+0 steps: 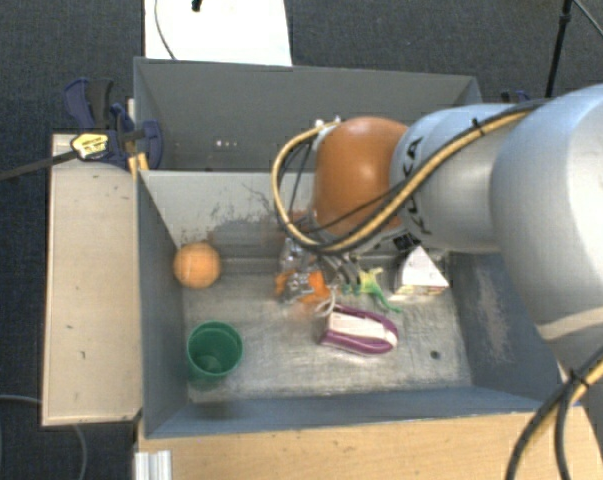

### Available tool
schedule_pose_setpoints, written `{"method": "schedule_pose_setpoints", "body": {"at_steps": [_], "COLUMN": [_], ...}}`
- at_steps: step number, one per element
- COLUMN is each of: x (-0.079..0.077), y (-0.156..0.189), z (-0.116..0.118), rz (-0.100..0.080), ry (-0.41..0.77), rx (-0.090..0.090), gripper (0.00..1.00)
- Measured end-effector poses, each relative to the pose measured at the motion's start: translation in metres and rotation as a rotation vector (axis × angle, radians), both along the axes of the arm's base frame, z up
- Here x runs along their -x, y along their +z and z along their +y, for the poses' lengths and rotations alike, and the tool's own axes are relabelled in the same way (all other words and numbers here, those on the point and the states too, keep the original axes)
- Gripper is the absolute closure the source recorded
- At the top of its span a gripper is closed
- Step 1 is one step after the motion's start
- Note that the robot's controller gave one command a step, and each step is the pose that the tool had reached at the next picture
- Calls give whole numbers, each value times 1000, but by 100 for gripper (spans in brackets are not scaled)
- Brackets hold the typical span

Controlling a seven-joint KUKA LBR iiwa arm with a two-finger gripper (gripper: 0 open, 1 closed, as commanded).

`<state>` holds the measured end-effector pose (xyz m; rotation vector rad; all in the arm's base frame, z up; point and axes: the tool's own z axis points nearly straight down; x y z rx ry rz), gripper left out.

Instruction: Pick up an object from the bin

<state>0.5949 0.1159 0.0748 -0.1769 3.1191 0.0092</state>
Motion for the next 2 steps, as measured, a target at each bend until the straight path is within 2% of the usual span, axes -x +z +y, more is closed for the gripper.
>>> {"method": "schedule_pose_setpoints", "body": {"at_steps": [1,2], "x": [0,0], "y": [-1,91], "z": [-1,0], "rz": [2,17], "ry": [-4,-5], "rx": [1,6], "gripper": [100,100]}}
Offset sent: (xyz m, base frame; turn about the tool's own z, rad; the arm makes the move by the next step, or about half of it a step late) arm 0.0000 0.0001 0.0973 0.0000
